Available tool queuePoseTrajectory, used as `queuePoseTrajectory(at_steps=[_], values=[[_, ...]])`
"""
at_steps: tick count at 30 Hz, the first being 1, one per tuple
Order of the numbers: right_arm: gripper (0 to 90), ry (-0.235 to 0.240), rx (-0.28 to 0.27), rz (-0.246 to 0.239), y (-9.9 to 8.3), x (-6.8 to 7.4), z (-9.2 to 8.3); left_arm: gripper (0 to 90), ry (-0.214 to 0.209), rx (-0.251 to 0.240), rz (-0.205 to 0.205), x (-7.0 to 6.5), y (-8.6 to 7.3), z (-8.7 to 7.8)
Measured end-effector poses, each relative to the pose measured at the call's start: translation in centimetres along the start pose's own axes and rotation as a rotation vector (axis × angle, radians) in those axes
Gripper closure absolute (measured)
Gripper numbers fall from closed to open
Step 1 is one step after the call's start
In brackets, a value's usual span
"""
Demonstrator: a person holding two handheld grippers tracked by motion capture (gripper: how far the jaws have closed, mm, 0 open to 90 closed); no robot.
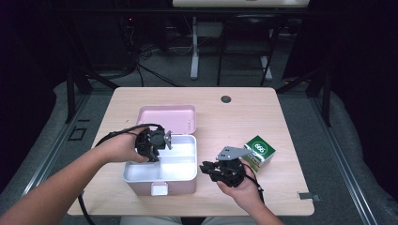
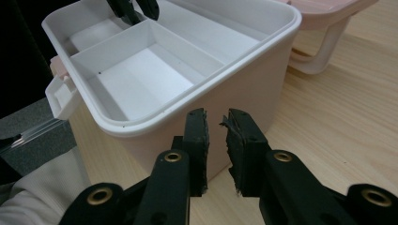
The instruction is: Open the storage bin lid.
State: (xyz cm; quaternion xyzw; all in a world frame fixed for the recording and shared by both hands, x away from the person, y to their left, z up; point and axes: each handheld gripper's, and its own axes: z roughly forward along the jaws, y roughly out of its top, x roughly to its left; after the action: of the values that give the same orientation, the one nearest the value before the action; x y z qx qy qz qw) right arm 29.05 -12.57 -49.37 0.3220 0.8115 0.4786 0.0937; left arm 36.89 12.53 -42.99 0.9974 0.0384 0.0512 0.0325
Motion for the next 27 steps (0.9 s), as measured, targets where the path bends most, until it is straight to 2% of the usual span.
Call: queuePoseTrajectory(at_steps=[2, 3, 12, 14, 27], values=[[77.7, 0.007, 0.004, 0.000, 0.0, 0.1, 0.1, 76.0, 0.001, -0.009, -0.001, -0.1, 0.0, 0.2], [77.7, 0.021, 0.007, -0.003, -0.1, 0.3, 0.3, 77.0, -0.007, 0.010, 0.006, -0.1, 0.2, 0.3], [78.9, 0.031, 0.017, -0.008, -0.2, 0.8, 0.7, 82.8, -0.018, 0.018, 0.025, -0.2, 0.4, 0.9], [78.2, 0.031, 0.024, -0.015, -0.2, 1.0, 0.9, 85.2, -0.009, 0.027, 0.031, -0.2, 0.5, 1.0], [75.8, 0.028, 0.020, -0.009, -0.3, 0.7, 1.0, 86.9, -0.013, 0.063, 0.062, -0.3, 1.0, 1.0]])
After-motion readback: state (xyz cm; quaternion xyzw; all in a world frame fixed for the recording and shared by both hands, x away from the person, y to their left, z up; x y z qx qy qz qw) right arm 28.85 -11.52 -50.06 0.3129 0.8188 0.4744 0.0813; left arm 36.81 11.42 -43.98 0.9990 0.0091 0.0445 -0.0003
